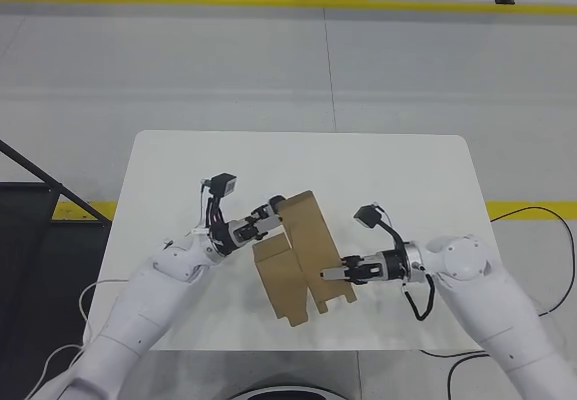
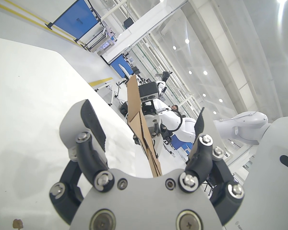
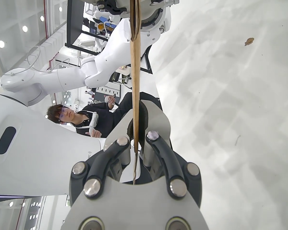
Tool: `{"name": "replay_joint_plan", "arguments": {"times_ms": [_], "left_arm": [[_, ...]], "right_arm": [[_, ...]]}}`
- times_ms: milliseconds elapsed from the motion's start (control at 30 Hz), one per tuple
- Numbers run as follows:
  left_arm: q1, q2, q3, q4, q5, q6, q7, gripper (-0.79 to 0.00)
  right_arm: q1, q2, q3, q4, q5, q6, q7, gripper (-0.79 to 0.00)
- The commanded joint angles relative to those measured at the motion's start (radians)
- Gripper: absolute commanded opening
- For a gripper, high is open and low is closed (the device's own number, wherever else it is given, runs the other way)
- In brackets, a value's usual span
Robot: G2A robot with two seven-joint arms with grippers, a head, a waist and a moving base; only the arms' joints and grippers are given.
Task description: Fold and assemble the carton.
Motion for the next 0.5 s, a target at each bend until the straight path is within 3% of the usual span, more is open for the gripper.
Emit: {"name": "replay_joint_plan", "arguments": {"times_ms": [0, 167, 467], "left_arm": [[-0.008, -0.005, 0.008, 0.013, -0.004, 0.0, 0.001, -0.142], [-0.029, -0.014, 0.028, 0.052, -0.019, 0.0, -0.021, -0.394], [-0.059, -0.024, 0.058, 0.099, -0.112, 0.0, -0.112, -0.486]], "right_arm": [[0.004, 0.0, -0.004, 0.002, 0.003, -0.001, -0.001, -0.785], [0.014, 0.0, -0.013, 0.013, 0.006, -0.004, -0.004, -0.785], [0.027, -0.001, -0.032, 0.029, 0.011, -0.011, -0.011, -0.785]]}}
